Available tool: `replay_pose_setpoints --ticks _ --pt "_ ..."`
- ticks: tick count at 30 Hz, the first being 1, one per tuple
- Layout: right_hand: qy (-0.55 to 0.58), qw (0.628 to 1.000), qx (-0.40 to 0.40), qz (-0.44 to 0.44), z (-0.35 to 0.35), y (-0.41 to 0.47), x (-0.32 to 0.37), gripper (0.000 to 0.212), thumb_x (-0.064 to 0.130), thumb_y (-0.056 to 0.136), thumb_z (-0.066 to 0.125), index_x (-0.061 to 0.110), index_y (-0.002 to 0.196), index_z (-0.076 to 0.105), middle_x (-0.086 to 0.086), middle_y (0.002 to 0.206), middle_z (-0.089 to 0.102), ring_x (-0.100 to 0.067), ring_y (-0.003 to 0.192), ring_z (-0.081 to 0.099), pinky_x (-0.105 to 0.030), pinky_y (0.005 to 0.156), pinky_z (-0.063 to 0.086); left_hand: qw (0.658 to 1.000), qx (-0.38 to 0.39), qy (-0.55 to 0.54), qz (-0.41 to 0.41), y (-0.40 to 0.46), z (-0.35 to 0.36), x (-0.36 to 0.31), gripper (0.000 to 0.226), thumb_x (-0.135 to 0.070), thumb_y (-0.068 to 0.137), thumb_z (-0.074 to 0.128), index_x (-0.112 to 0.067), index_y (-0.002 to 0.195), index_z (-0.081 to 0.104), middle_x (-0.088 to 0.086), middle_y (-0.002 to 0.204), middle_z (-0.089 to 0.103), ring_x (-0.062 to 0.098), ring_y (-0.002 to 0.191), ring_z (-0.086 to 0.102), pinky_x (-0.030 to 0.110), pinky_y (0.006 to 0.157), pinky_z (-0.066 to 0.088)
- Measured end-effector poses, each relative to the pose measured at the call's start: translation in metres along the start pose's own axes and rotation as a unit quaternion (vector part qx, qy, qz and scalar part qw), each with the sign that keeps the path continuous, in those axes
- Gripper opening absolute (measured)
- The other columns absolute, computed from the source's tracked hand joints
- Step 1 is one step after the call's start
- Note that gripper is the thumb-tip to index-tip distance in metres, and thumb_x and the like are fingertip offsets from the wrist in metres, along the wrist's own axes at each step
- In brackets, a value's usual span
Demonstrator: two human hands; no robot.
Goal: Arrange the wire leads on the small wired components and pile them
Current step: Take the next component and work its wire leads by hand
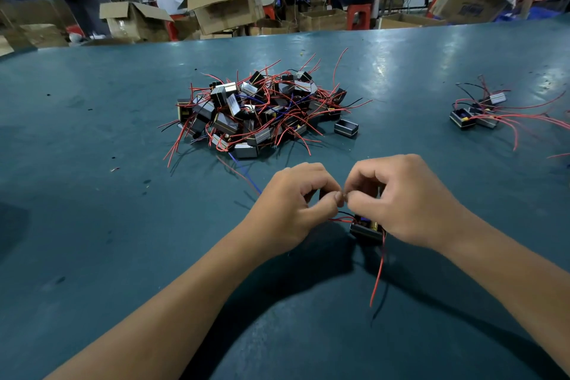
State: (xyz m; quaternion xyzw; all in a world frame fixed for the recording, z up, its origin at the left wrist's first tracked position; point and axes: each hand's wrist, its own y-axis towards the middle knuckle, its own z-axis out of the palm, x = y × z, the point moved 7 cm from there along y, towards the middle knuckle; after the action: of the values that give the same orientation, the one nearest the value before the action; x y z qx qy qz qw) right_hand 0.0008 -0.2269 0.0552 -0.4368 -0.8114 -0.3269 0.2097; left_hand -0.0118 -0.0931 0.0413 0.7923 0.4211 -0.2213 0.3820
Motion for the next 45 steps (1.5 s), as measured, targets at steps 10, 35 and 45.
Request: replay_pose_setpoints --ticks 10,35,45 --pt "0.025 0.999 0.017 -0.02 -0.007 -0.003 -0.007 0.017 0.01 0.083 0.069 0.025 0.075 0.067 0.008 0.066 0.066 -0.006 0.059 0.059 -0.008 0.056 0.039 0.999 -0.013 -0.015 -0.042 -0.001 -0.004 0.005 0.016 -0.025 0.09 0.058 -0.018 0.079 0.069 -0.008 0.075 0.061 0.026 0.071 0.057 0.045 0.07 0.044" --pt "0.027 0.998 -0.007 -0.052 -0.004 -0.003 0.004 0.013 0.009 0.08 0.066 0.018 0.07 0.064 0.006 0.059 0.058 -0.006 0.052 0.048 -0.016 0.052 0.038 0.994 0.012 -0.091 -0.05 -0.001 -0.001 0.006 0.015 -0.02 0.09 0.061 -0.019 0.076 0.067 -0.008 0.07 0.06 0.011 0.067 0.055 0.023 0.066 0.043" --pt "-0.009 0.993 -0.08 -0.089 -0.021 -0.005 0.005 0.006 0.009 0.086 0.065 0.014 0.083 0.067 0.007 0.071 0.064 0.001 0.059 0.055 -0.01 0.056 0.041 0.994 -0.017 -0.089 -0.056 -0.001 -0.007 0.009 0.018 -0.019 0.09 0.058 -0.015 0.076 0.069 -0.012 0.07 0.058 0.003 0.066 0.052 0.014 0.065 0.038"
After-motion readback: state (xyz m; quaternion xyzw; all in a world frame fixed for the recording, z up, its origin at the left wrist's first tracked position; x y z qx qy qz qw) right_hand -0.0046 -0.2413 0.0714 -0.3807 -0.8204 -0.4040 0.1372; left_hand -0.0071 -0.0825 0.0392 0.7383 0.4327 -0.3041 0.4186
